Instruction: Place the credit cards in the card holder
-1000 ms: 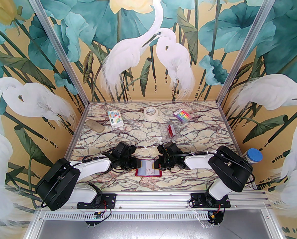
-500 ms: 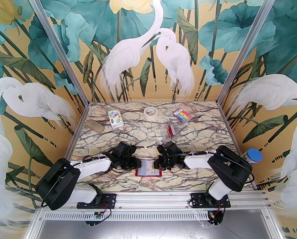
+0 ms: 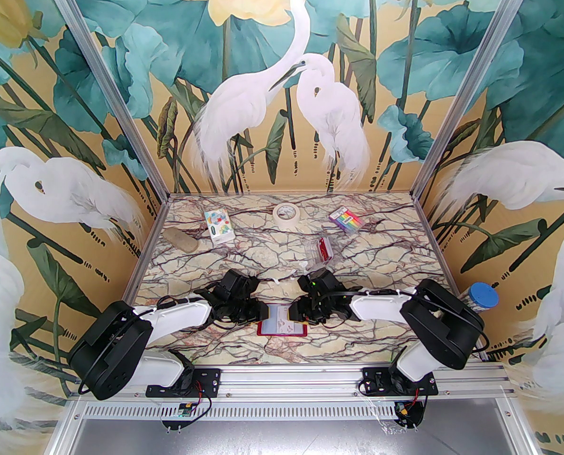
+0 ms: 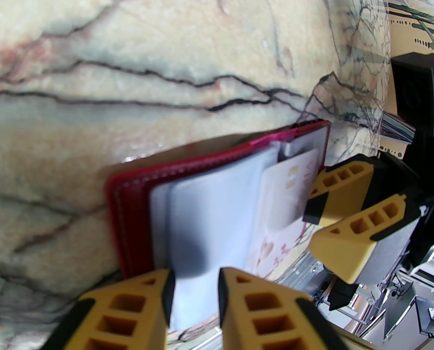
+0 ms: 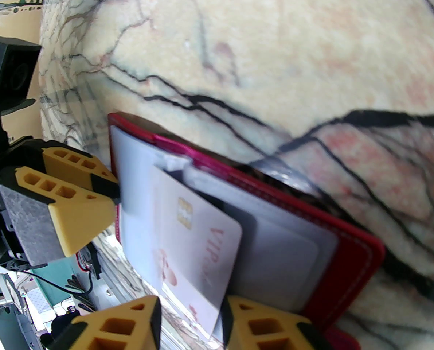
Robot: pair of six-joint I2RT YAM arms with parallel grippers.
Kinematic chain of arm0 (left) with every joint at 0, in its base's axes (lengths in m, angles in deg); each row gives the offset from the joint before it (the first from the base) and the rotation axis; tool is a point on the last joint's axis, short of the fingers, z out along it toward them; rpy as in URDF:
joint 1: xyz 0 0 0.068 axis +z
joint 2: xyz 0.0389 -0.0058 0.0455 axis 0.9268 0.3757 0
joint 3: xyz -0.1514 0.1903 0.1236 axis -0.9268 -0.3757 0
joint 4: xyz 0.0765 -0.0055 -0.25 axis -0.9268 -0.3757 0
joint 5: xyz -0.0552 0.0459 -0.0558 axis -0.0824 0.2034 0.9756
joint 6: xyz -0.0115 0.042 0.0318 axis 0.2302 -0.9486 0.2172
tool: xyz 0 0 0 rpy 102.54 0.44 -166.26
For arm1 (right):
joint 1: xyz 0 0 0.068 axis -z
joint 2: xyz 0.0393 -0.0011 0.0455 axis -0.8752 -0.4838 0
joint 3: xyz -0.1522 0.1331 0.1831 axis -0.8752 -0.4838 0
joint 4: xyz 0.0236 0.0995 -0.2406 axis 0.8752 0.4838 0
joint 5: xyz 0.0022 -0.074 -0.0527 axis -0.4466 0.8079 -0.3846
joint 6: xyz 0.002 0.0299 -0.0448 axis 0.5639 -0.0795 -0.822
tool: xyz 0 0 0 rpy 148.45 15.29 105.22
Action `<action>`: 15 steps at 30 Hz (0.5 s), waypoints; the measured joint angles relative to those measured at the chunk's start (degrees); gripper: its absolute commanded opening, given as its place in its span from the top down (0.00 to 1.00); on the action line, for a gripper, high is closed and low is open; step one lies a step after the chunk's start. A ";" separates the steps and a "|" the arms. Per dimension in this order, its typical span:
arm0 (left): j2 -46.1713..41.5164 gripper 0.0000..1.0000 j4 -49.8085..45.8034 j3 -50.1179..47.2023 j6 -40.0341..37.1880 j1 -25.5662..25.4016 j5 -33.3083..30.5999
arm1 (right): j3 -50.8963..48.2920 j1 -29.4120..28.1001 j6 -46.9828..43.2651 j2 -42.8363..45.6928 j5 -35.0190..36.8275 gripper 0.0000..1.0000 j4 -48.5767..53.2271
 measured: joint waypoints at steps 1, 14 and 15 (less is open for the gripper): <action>0.00 0.72 -0.02 0.04 0.00 0.00 0.00 | 0.42 -0.09 -0.22 0.13 0.33 0.63 1.07; 0.04 0.72 0.04 0.07 -0.02 -0.20 -0.20 | 5.99 -1.22 -1.44 0.76 4.61 0.63 12.59; 0.04 0.72 0.04 0.07 -0.02 -0.20 -0.20 | 6.34 -1.40 -1.44 0.76 4.66 0.63 12.94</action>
